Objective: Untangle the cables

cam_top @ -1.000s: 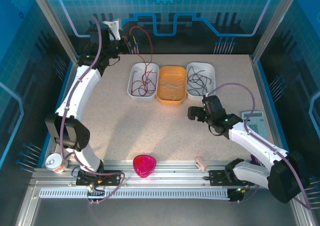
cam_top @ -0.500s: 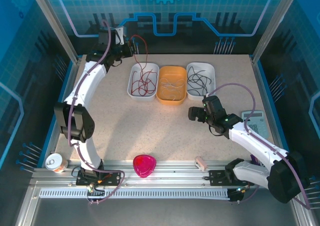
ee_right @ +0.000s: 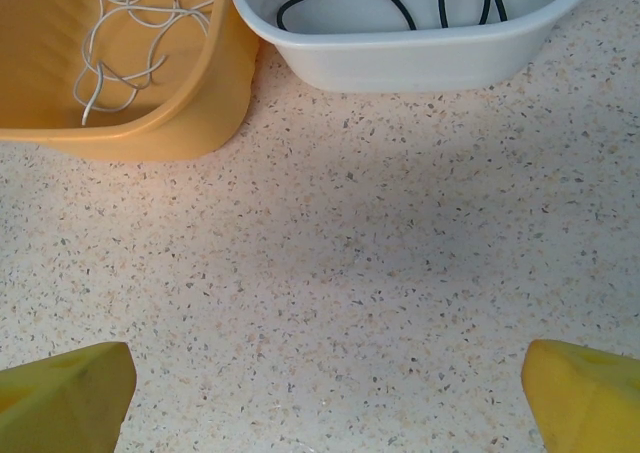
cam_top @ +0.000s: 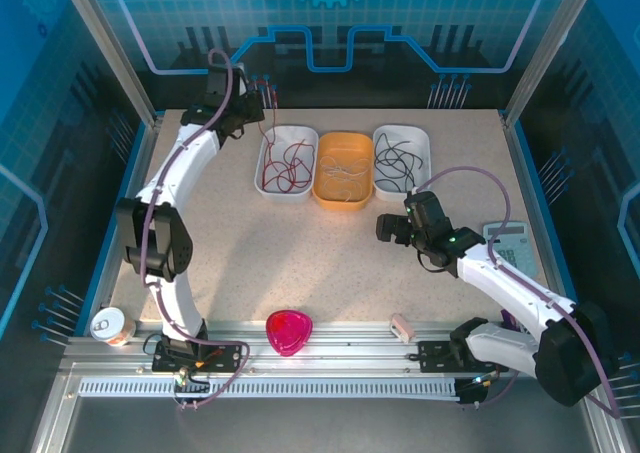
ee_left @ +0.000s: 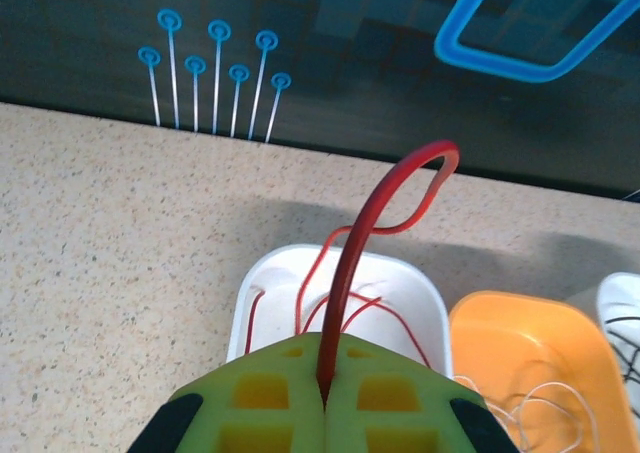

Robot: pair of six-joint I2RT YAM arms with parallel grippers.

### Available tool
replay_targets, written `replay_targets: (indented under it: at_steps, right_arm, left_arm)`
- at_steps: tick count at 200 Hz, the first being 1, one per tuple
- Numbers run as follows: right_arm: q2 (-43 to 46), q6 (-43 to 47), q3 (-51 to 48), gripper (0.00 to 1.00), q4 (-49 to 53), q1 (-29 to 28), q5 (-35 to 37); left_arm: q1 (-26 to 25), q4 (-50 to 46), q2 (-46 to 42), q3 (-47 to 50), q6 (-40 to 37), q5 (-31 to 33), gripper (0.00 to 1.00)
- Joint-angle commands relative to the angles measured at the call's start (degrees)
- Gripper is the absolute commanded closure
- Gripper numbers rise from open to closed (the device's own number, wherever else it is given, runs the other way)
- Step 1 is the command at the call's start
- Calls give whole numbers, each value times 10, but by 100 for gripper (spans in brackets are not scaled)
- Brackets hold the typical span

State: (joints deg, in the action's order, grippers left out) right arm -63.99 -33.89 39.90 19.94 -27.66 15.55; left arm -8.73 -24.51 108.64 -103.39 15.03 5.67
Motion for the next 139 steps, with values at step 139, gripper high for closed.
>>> replay_targets:
  at_steps: [139]
  right_arm:
    - [22,-19,4,0,15,9,-8]
  left_arm:
    - [-63,-10,105,26,58,15,100]
